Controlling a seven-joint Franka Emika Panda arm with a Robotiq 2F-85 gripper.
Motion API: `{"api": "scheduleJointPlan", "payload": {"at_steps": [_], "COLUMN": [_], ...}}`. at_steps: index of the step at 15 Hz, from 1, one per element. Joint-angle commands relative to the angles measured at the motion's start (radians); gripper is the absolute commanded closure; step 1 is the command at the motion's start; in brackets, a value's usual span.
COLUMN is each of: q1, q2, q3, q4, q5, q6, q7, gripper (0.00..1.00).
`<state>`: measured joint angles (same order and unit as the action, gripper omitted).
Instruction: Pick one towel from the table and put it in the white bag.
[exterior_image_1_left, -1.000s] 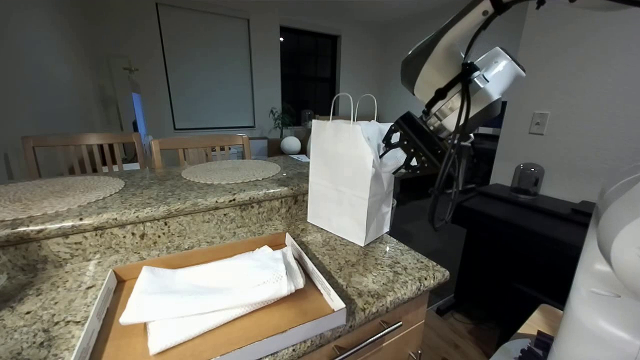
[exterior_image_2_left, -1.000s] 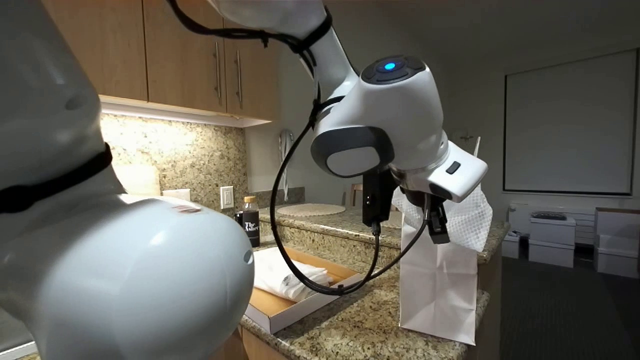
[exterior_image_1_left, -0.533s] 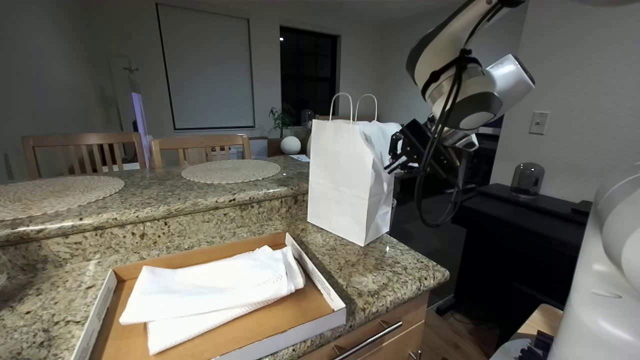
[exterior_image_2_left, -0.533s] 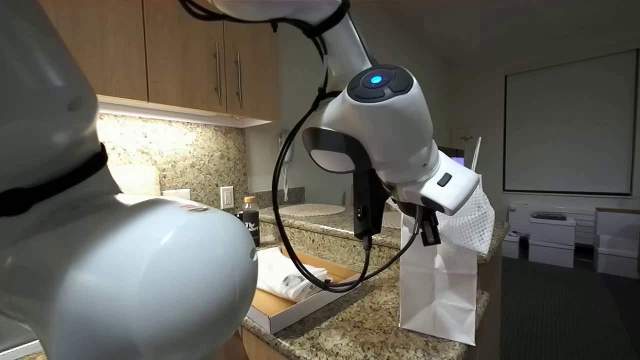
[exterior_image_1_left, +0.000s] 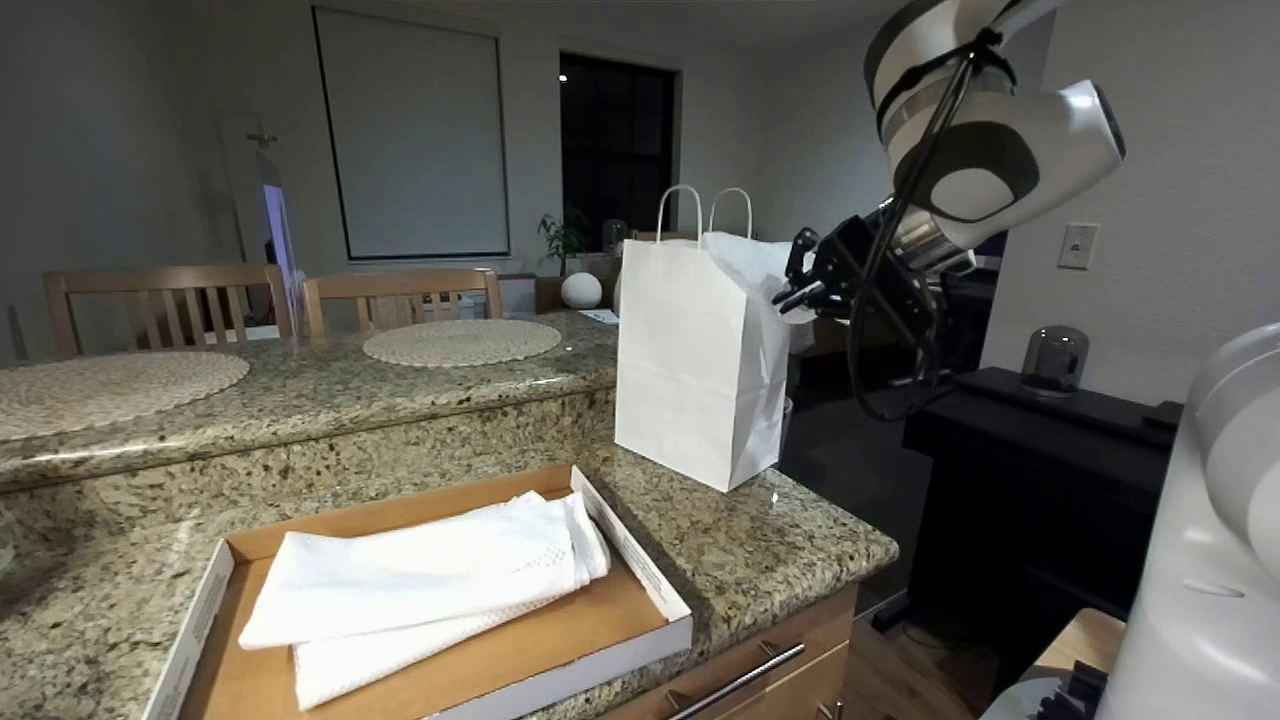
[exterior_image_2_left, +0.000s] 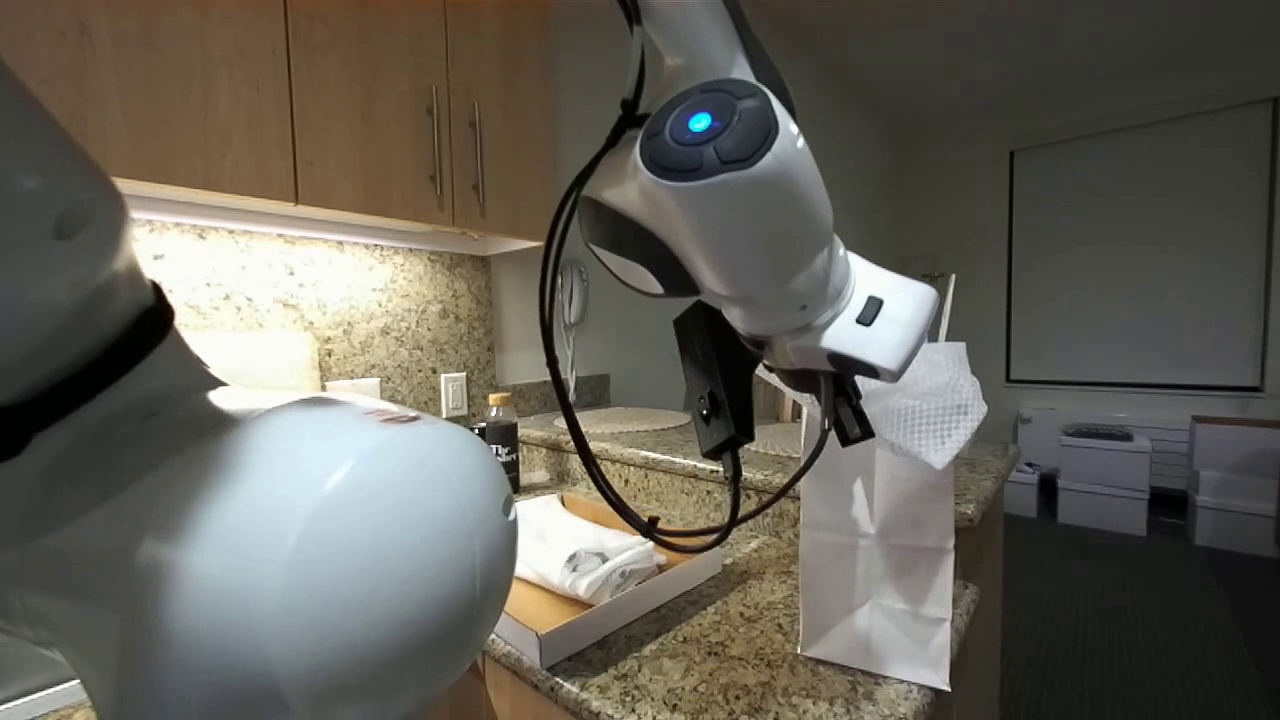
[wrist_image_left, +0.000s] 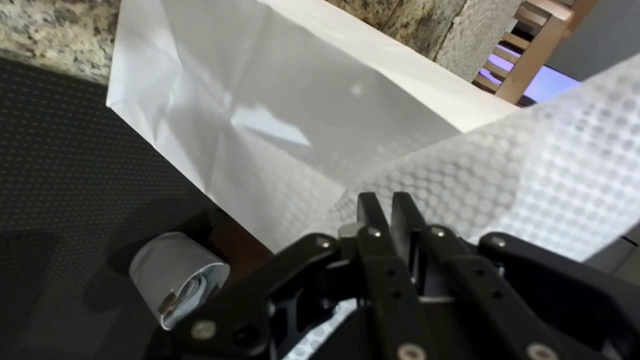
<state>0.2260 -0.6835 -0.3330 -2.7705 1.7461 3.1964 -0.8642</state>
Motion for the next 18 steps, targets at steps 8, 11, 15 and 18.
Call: {"api": "scheduleJointPlan", "payload": {"at_steps": [8,11,15,18], "q1": [0.118,0.122,0.047,-0.033], "q2": [-0.387,-0.393,-0.228,-0.126], "q3": [0.119,0.184,0.191,0.194], "q4": [-0.016,0.010,0.058,0.068], "q5": [0.236,0.312,0.467,0.539], "q6": [0.269,0.273,0.272,0.268], "q7": [-0.407,-0.461,-0.520,-0.544], "gripper": [0.88,0.91,0.64,0.47]}}
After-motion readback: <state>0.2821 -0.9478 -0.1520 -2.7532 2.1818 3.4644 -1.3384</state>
